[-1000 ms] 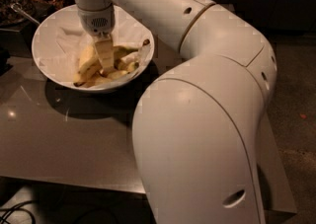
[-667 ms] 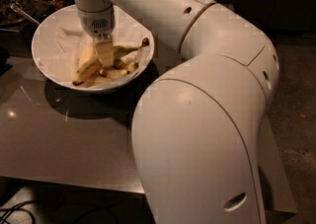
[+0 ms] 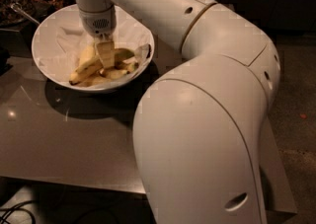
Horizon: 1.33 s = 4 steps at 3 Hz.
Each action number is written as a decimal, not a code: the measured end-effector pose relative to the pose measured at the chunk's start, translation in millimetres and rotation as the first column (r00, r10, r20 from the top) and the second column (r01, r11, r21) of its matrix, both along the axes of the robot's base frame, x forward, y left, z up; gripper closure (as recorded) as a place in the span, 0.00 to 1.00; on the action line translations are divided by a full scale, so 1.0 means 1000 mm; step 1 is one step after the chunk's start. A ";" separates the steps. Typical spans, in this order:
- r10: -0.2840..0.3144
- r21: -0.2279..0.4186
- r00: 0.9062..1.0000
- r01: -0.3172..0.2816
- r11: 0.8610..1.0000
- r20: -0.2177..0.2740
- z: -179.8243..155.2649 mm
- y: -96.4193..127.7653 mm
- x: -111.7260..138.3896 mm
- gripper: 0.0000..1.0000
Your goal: Pick banana from white bowl
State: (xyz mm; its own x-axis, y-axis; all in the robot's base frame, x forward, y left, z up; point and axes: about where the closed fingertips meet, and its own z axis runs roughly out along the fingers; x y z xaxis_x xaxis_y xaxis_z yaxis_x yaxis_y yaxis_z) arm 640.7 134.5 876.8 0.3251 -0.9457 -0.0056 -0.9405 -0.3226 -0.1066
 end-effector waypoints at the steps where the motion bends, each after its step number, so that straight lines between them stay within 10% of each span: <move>1: -0.004 0.049 0.999 0.002 0.999 0.049 0.012 -0.003 -0.008 1.00; 4: 0.058 0.167 0.974 -0.096 0.981 0.218 0.090 -0.031 -0.069 1.00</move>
Offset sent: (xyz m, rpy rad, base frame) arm -0.0724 -0.0419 0.0724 0.2207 -0.1995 0.0118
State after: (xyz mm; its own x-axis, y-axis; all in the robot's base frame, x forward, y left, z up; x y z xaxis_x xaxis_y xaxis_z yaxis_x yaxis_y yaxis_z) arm 571.8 103.7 967.3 0.4085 -0.9081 -0.0924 -0.8634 -0.3515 -0.3618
